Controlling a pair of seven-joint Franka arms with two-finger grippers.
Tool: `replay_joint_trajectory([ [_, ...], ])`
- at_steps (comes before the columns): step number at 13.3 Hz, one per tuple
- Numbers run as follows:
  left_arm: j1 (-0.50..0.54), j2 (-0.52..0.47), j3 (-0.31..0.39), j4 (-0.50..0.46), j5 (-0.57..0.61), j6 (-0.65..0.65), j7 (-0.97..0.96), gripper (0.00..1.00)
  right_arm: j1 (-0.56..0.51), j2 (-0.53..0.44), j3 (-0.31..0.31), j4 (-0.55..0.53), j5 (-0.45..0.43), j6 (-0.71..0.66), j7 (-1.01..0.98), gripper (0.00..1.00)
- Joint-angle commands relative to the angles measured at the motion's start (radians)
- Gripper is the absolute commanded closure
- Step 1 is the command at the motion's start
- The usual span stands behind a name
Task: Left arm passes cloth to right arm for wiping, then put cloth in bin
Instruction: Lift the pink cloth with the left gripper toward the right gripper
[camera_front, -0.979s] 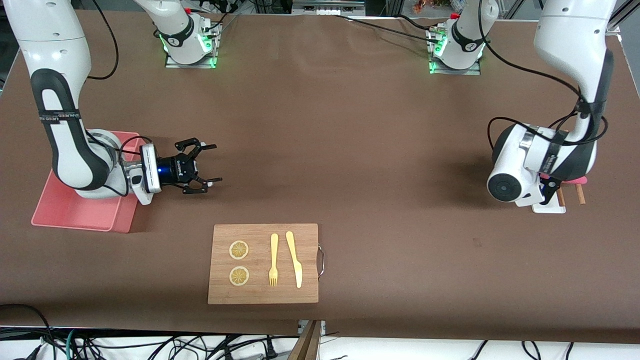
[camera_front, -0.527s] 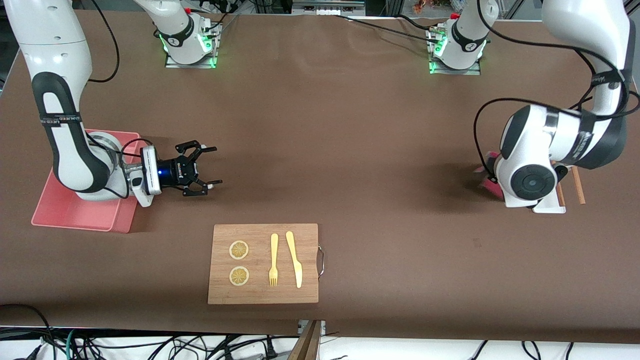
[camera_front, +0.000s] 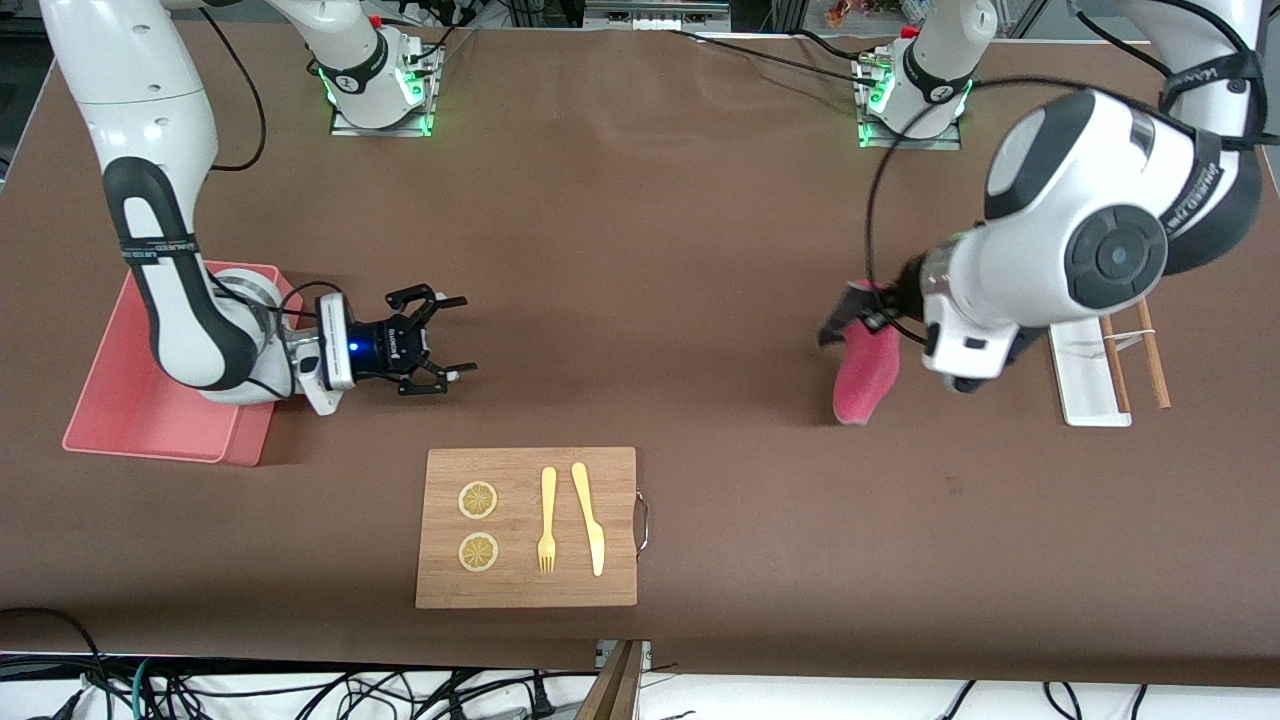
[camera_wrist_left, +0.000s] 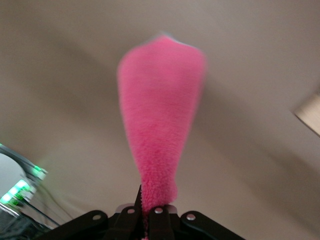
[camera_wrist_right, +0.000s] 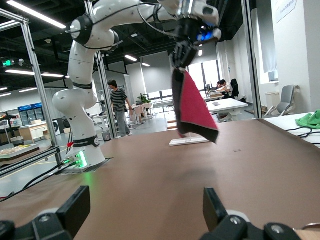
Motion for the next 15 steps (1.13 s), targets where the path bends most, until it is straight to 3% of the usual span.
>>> replay_joint_trajectory([
  [1,-0.069,0.033,-0.029,0.116,-0.102,0.013,-0.073,1.00,0.083,0.014,-0.003,0.017,0.148,0.069,-0.014,0.00],
  [5,-0.177,0.036,-0.032,0.176,-0.240,0.072,-0.061,1.00,0.215,0.013,-0.003,0.029,0.353,0.192,-0.016,0.00],
  [8,-0.214,0.054,-0.031,0.177,-0.303,0.212,-0.135,1.00,0.276,0.008,-0.003,0.029,0.462,0.241,-0.037,0.00],
  [11,-0.209,0.073,-0.029,0.181,-0.305,0.223,-0.140,1.00,0.310,0.005,-0.003,0.028,0.517,0.261,-0.059,0.00],
  [15,-0.200,0.073,-0.026,0.179,-0.305,0.223,-0.138,1.00,0.316,0.008,-0.001,0.016,0.522,0.253,-0.117,0.00],
])
